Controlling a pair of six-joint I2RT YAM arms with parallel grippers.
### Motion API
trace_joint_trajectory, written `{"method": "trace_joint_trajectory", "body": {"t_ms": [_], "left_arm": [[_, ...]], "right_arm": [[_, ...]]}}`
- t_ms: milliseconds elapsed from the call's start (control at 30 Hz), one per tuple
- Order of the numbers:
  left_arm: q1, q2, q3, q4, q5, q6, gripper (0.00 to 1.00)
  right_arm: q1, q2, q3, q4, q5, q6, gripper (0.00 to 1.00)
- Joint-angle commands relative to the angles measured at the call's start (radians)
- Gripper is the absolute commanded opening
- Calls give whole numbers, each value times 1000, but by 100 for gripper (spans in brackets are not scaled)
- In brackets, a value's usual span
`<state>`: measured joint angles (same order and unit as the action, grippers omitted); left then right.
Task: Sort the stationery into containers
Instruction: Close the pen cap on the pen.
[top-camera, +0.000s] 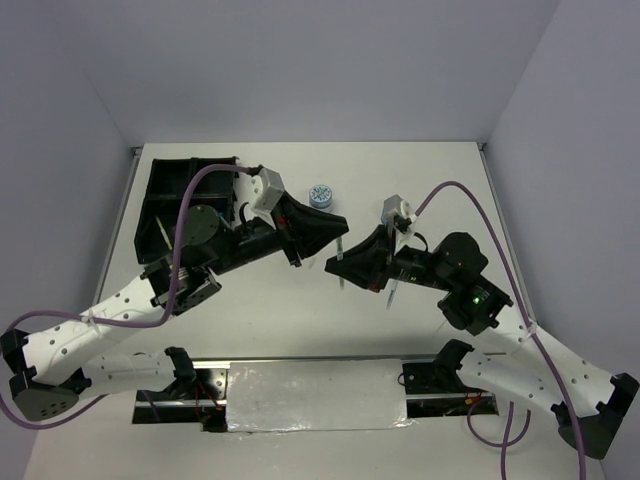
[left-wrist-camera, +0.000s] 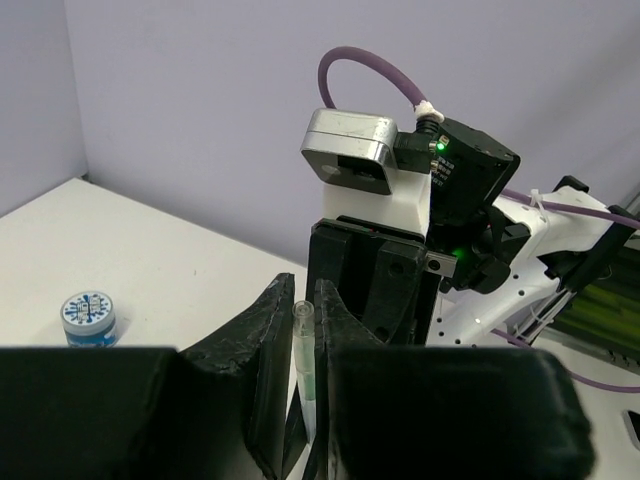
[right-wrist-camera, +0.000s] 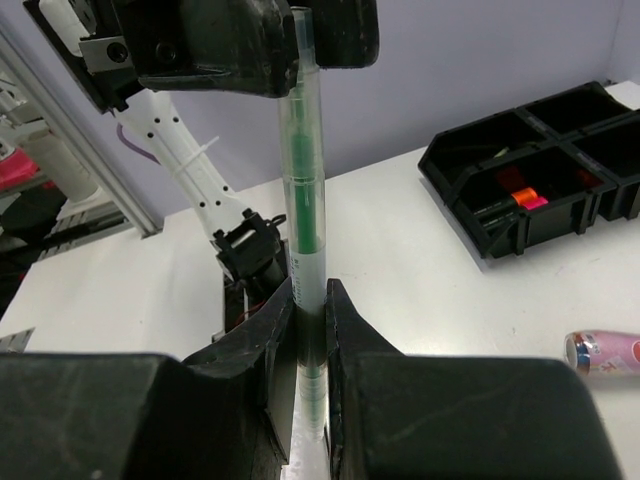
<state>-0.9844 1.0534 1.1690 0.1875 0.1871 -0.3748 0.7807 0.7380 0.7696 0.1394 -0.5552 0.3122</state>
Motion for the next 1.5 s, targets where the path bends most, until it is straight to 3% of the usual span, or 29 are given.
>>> {"method": "trace_joint_trajectory", "body": {"t_ms": [0, 167, 467, 600, 667, 733, 767, 800, 867, 900, 967, 1067, 1233, 1467], "left_arm": [[-5, 7, -9, 12, 48, -19, 0], [-7, 16, -52, 17, 110, -67, 0], [-98, 3, -281, 58, 114, -102, 0], [-122, -29, -357, 73, 78, -124, 0], [-120, -73, -371, 37, -18, -119, 0], [-120, -96, -298, -87, -165, -87, 0], [-120, -114, -266, -129, -194, -72, 8], [-120, -125, -206, -164, -272, -58, 26], [-119, -160, -172, -184, -426, -24, 35], [-117, -171, -148, -184, -469, -15, 47], [-106, -182, -120, -171, -543, 13, 46], [-85, -155, -48, -155, -520, 37, 66], [-82, -101, -9, -131, -448, 19, 77], [-76, -108, -101, -97, -385, -55, 76]], "right_arm": [[-3, 14, 88, 37, 17, -10, 0], [-3, 44, 169, 36, 81, -38, 0], [-15, 230, 601, -38, 142, -74, 0], [-17, 241, 613, 3, 173, -30, 0], [-15, 228, 549, 22, 147, -27, 0], [-9, 219, 484, 13, 19, -41, 0], [24, 195, 385, 17, 5, -51, 0], [47, 178, 332, 28, 30, -67, 0], [78, 131, 195, 57, 55, -61, 0], [84, 120, 166, 55, 64, -52, 0], [89, 91, 97, 55, 80, -44, 0], [91, 80, 57, 40, 98, -39, 0], [94, 84, 46, 45, 103, -27, 0], [94, 116, 109, 3, 182, -36, 0]]}}
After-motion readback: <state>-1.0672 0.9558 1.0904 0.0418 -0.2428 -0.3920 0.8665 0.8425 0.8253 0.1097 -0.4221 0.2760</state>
